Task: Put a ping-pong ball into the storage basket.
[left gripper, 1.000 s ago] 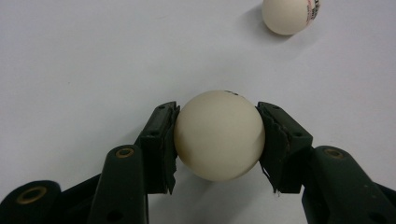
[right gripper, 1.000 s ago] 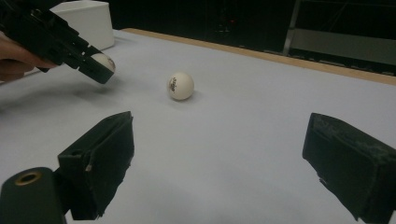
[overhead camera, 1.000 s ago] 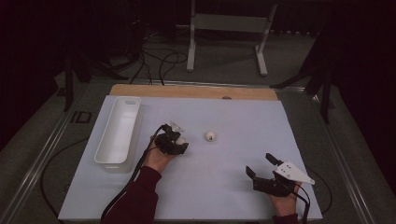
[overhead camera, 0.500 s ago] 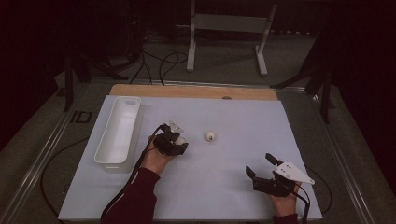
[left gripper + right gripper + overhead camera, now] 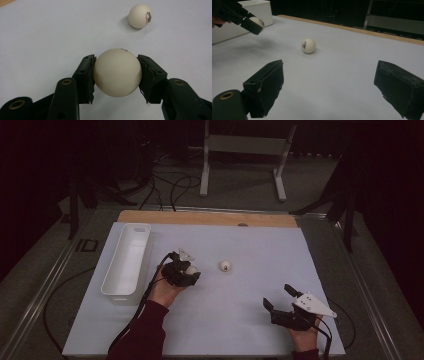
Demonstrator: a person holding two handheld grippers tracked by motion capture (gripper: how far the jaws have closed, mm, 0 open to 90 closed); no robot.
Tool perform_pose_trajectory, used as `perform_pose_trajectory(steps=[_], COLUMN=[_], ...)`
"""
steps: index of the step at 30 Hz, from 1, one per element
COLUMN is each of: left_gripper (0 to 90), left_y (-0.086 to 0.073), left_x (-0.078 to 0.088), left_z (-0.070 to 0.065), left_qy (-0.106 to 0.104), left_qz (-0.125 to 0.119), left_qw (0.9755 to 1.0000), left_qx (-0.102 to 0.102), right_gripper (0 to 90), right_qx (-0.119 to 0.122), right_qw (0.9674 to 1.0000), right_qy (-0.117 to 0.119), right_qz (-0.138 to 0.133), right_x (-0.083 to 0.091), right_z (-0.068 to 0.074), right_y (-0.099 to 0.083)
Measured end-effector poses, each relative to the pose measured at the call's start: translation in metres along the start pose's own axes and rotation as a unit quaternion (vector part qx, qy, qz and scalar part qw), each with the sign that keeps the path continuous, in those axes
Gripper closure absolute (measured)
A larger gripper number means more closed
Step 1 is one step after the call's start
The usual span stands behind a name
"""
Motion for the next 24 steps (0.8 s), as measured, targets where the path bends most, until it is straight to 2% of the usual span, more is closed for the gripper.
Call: perform_pose_trajectory(steps=[24], left_gripper=[51.3], left_y=[-0.004], left_x=[0.025], left_z=[0.005], left_qy=[-0.003], left_qz=[-0.016], left_qw=[0.9999], left_qx=[-0.004], right_gripper=[8.8], right_qx=[0.0], right_qw=[1.0], right_qy=[-0.001], right_qz=[0.001], right_x=[-0.001], right_z=[0.0], right_y=[0.0])
Point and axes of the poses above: each handheld gripper's, and its own axes: x roughly backward along the jaws, y roughly out of its top, z roughly to its left, the point moved 6 cm from there along -x, roughly forward along the jaws, and after that the axes turned 14 degrees about z, right-handed, at the moved point
